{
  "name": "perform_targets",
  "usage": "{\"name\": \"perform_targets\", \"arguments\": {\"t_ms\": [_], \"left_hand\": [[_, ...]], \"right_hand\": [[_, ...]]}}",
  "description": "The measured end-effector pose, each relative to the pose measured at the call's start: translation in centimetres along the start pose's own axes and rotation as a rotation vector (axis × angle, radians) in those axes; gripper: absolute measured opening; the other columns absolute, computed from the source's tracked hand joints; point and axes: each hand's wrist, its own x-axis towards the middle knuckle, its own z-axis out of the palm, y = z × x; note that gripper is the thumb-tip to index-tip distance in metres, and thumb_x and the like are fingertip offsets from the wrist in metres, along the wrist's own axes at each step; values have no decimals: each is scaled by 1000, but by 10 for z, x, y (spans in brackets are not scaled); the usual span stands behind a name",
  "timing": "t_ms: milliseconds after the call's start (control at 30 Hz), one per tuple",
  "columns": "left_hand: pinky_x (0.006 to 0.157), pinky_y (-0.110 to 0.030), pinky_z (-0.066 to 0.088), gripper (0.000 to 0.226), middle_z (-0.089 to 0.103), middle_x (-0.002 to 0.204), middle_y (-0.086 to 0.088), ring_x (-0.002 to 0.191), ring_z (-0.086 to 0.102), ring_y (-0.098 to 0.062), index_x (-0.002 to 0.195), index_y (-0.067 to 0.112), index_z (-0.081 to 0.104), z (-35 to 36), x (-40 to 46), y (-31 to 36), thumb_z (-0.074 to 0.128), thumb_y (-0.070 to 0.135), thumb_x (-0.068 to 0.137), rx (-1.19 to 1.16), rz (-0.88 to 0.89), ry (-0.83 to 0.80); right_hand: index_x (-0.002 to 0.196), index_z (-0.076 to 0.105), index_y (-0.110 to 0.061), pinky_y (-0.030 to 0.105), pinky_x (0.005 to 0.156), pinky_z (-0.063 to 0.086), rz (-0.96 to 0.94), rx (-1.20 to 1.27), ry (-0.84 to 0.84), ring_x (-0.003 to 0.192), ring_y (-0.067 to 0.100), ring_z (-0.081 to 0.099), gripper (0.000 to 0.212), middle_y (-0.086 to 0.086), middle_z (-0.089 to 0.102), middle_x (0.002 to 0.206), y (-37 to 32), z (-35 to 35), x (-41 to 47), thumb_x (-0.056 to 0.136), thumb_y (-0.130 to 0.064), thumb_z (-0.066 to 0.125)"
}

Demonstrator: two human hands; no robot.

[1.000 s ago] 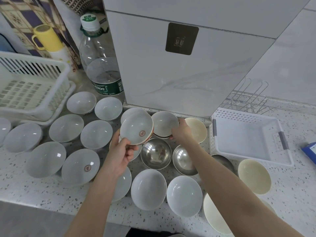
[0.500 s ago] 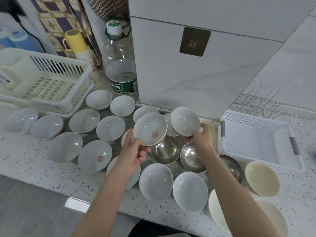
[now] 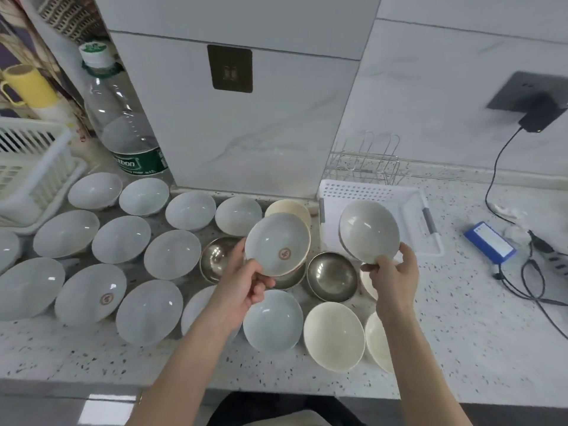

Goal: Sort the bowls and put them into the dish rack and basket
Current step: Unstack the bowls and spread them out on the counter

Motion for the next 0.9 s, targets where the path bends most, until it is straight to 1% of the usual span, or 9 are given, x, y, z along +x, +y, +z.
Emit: {"name": "perform_targets", "arguments": {"t_ms": [100, 200, 333, 433, 500, 600, 700, 800, 900], "left_hand": [[36, -18, 31, 60, 64, 59, -7, 44, 50, -10, 118, 44, 56, 37, -5, -16, 40, -5, 89, 26, -19, -25], [36, -17, 30, 60, 66, 59, -4, 44, 51, -9, 118, 45, 55, 76, -11, -34, 39, -5, 89, 39, -23, -54], [36, -18, 31, 62, 66, 59, -4, 49, 54, -10, 119, 45, 55, 123, -20, -62, 40, -7, 88, 40, -29, -92], [37, -18, 28, 64, 65, 60, -10, 46, 52, -9, 114, 50, 57, 154, -27, -83, 40, -6, 88, 59, -38, -105], [37, -18, 25, 63, 63, 67, -15, 43, 51, -8, 120, 47, 55, 170, -32, -95, 40, -6, 89, 91, -51, -111], [36, -18, 28, 64, 64, 73, -17, 39, 50, -5, 134, 42, 46, 191, -40, -112, 43, -6, 91, 174, -61, -121], [37, -17, 29, 67, 68, 75, -15, 44, 55, -7, 139, 42, 41, 209, -44, -126, 44, -4, 91, 260, -62, -106], [39, -17, 31, 67, 70, 62, -7, 52, 59, -9, 140, 43, 38, 222, -46, -137, 44, -2, 90, 341, -48, -83], [40, -16, 34, 67, 70, 59, -6, 49, 59, -9, 140, 43, 38, 229, -48, -143, 43, -1, 89, 411, -41, -72]], "right_hand": [[122, 44, -33, 29, 66, 44, -46, 72, 122, 63, 9, 66, 49, -22, 66, 58, 10, -43, 18, 83, -5, 45], [133, 43, -31, 34, 74, 49, -24, 64, 194, 74, 21, 69, 54, -9, 68, 61, 23, -89, 39, 84, -8, 43], [147, 35, -23, 33, 71, 47, 51, -8, 198, 71, 16, 69, 61, -8, 64, 81, 51, -136, 58, 89, -7, 44], [147, 34, -21, 35, 71, 46, 98, -77, 142, 71, 16, 68, 60, 2, 66, 88, 69, -164, 73, 91, -5, 45], [148, 33, -20, 37, 72, 46, 125, -127, 77, 71, 17, 67, 60, 8, 66, 93, 77, -181, 86, 91, -5, 45], [145, 38, -18, 40, 71, 51, 118, -214, -33, 72, 22, 65, 56, 7, 65, 86, 84, -199, 105, 91, -4, 46], [142, 41, -20, 47, 74, 53, 93, -273, -136, 72, 25, 65, 55, 12, 67, 78, 89, -205, 121, 89, -7, 46], [137, 45, -23, 37, 61, 52, 84, -277, -213, 65, 20, 64, 54, 11, 68, 78, 92, -205, 133, 87, -5, 46], [133, 48, -25, 30, 54, 50, 65, -294, -279, 60, 15, 64, 53, 10, 69, 72, 94, -205, 142, 84, -4, 44]]}}
